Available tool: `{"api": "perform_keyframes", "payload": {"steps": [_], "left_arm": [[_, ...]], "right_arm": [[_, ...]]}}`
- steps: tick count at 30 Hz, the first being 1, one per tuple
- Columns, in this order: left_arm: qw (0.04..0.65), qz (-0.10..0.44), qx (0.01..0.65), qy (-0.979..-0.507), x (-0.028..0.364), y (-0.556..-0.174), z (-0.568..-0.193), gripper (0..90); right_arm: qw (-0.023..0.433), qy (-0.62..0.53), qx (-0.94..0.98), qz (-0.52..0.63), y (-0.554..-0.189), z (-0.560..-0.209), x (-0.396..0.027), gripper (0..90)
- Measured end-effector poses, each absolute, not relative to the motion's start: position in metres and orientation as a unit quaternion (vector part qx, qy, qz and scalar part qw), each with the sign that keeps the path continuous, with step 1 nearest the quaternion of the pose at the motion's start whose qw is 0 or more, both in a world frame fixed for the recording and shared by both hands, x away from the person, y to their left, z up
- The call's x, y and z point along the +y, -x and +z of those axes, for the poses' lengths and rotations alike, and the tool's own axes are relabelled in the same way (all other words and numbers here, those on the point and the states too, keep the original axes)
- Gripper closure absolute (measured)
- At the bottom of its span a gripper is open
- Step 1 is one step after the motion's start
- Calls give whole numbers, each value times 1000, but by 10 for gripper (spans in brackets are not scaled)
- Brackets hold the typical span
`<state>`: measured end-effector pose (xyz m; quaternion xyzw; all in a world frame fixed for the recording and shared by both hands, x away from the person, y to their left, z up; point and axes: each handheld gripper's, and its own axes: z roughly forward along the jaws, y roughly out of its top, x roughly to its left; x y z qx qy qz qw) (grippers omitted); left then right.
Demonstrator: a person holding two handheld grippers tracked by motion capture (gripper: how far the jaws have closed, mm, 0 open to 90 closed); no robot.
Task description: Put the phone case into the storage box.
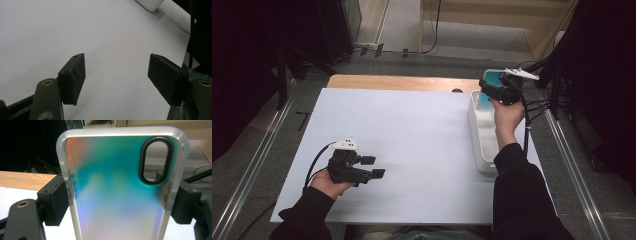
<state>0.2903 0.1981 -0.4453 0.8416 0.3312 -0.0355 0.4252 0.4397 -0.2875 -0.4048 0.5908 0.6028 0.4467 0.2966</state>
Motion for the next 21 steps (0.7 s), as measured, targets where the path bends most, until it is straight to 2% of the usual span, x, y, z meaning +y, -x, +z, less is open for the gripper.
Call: {"api": "perform_keyframes", "payload": {"steps": [21], "left_arm": [[427,-39,336,-838,201,-292,-446,303]], "right_arm": [[307,-593,599,441,-453,-417,-286,158]]}}
